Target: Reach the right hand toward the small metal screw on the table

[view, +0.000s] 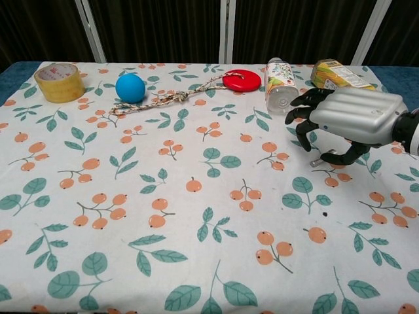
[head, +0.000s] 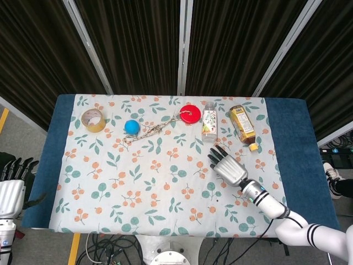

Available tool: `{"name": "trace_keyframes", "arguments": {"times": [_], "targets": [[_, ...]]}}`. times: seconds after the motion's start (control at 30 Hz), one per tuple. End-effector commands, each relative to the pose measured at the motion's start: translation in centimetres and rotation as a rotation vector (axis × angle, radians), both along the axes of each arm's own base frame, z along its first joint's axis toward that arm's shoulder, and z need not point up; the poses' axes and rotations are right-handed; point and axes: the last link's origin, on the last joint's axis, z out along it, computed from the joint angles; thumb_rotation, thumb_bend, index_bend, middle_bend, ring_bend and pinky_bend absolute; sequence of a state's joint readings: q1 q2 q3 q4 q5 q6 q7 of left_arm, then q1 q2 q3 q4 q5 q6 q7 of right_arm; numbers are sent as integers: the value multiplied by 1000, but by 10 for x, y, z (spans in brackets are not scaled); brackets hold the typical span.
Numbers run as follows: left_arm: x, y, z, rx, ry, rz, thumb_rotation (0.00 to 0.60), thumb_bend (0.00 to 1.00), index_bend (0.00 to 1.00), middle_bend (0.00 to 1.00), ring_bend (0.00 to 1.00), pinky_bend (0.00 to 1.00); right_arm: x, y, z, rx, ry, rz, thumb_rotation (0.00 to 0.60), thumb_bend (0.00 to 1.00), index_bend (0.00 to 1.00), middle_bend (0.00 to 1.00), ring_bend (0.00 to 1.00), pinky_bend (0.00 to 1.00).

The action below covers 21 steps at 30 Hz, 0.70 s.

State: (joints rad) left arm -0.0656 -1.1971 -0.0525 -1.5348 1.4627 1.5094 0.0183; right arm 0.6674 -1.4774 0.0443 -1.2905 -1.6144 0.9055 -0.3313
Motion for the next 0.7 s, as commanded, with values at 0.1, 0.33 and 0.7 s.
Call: {"name": "trace_keyframes", "arguments": {"times": [0.1,0.33,0.7], "targets": [[-1,0,0,0,-3,1,600,144,162,107,0,0,-8,5,-11,-2,5,11,600,290,471,151,0,0],[-3,-1,-1,3,-11,3,600,145,162,107,0,0,-10,7,-15,-18,0,20,600,290,473,154,0,0],[-5,-2,-2,6,-21,5,600,144,162,107,0,0,-12,7,-16,-43,-23,11,600,304,594,185,0,0]]}}
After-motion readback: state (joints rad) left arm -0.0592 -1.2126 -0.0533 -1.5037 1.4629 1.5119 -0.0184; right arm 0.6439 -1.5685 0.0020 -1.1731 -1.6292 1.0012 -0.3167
